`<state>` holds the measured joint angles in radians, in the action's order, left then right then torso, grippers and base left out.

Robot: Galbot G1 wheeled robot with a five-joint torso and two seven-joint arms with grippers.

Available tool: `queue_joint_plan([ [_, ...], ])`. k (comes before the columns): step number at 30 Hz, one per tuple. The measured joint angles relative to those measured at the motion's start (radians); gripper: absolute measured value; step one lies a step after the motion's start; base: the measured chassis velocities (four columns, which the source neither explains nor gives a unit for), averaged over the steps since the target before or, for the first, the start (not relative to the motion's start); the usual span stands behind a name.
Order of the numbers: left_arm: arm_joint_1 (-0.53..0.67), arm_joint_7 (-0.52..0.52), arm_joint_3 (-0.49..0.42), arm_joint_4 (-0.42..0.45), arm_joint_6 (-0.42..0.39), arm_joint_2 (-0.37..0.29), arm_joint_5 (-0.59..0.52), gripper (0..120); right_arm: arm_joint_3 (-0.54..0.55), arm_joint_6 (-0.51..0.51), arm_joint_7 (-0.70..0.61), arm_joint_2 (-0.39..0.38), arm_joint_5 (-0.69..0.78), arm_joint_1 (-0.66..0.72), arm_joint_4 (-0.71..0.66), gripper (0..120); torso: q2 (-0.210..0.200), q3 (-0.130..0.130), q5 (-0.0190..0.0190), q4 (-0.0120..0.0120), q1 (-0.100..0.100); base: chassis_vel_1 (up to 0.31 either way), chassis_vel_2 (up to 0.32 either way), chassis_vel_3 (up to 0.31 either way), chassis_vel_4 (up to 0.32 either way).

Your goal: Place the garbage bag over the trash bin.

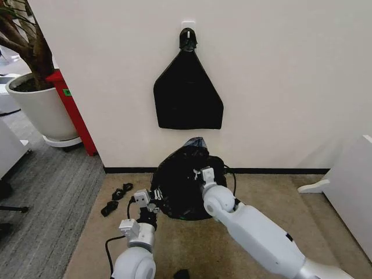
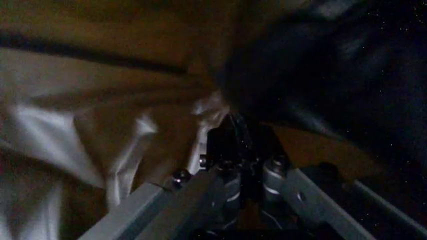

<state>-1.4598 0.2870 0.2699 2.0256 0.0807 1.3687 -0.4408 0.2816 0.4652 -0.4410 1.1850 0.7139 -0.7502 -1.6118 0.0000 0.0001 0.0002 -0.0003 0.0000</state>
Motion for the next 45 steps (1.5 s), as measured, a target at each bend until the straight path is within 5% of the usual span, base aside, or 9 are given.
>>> queue_joint_plan([
  [10,-0.013,0.004,0.007,0.001,0.000,0.003,0.005,1,0.060,0.009,-0.011,0.072,-0.020,0.030,-0.004,0,0.000,0.000,-0.0003,0.0008,0.000,0.000,0.000,0.000,0.000],
  [22,0.034,-0.001,0.044,-0.093,0.012,0.004,-0.002,1,0.067,0.016,-0.041,0.021,0.033,0.053,-0.201,0,0.000,0.000,-0.0004,0.0002,0.000,0.000,0.000,0.000,0.000],
  [34,0.061,0.004,0.080,-0.154,0.017,0.026,-0.027,1,0.086,0.040,-0.036,-0.051,0.039,-0.008,-0.394,45,0.000,0.000,-0.0003,0.0004,0.000,0.000,0.000,0.000,0.000],
  [39,0.061,0.011,0.081,-0.149,0.013,0.028,-0.048,1,0.082,0.040,-0.034,-0.071,0.039,-0.024,-0.432,52,0.000,0.000,-0.0003,0.0003,0.000,0.000,0.000,0.000,0.000],
  [41,0.050,0.038,0.081,-0.103,-0.036,0.023,-0.154,1,0.042,0.040,-0.020,-0.116,0.032,-0.051,-0.518,68,0.000,0.000,-0.0002,0.0002,0.000,0.000,0.000,0.000,0.000],
  [45,0.038,0.066,0.079,-0.052,-0.110,0.012,-0.273,1,-0.005,0.034,-0.007,-0.151,0.009,-0.051,-0.594,81,0.000,0.000,-0.0001,0.0002,0.000,0.000,0.000,0.000,0.000],
])
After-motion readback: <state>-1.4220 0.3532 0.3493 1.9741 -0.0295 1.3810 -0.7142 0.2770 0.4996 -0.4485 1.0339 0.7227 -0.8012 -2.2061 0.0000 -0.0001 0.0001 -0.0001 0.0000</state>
